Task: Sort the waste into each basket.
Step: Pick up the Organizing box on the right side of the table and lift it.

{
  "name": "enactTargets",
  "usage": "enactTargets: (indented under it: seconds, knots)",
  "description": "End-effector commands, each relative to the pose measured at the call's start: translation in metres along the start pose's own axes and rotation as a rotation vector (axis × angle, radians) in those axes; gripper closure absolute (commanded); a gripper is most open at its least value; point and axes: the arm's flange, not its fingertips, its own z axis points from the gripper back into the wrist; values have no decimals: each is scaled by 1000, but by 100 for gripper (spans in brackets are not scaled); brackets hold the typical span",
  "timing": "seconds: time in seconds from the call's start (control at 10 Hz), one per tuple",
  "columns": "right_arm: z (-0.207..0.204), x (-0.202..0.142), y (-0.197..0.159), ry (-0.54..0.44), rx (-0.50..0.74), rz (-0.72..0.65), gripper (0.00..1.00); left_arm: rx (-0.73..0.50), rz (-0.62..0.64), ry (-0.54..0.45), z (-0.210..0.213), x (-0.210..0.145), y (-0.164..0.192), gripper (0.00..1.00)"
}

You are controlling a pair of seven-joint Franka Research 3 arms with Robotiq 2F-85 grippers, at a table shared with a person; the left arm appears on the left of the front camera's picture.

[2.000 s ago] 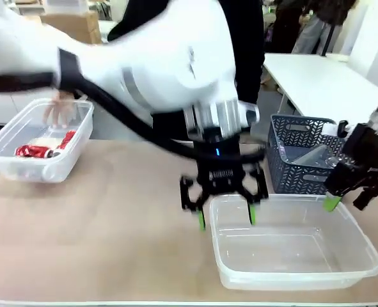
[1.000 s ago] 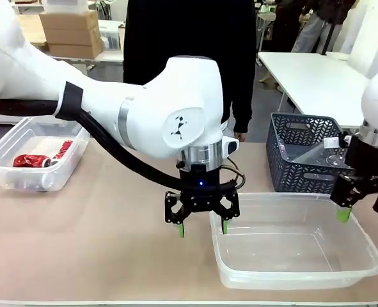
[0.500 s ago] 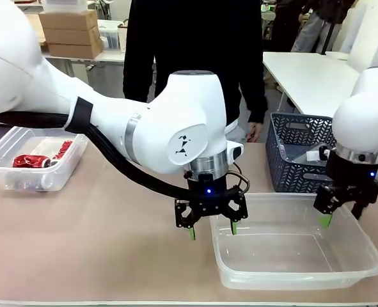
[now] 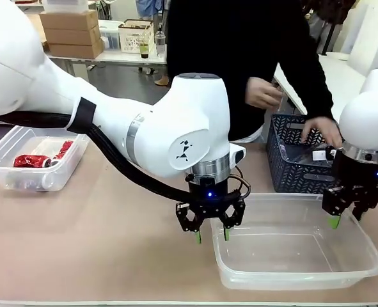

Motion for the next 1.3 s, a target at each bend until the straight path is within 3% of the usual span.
enactTargets:
  seconds: [0.0, 0.1, 0.3, 0.7, 1.0, 1.2]
  knots:
    - [-61, -83, 3, -8, -48, -11, 100, 14, 39, -50, -2, -4, 0, 100]
    - [-58, -86, 3, -7, -56, -17, 85, 19, 36, -50, -3, -4, -1, 100]
    - [-53, -91, 5, -8, -66, -27, 100, 4, 34, -47, -2, -5, 1, 100]
    - [-29, -95, 15, 35, -59, -79, 100, -6, 51, -61, 24, -12, 32, 100]
    - [41, -75, 39, 98, -43, -24, 100, -39, 95, -127, 82, -22, 97, 100]
    - [90, -43, 54, 81, 67, -47, 100, -27, 155, -131, 106, -11, 144, 100]
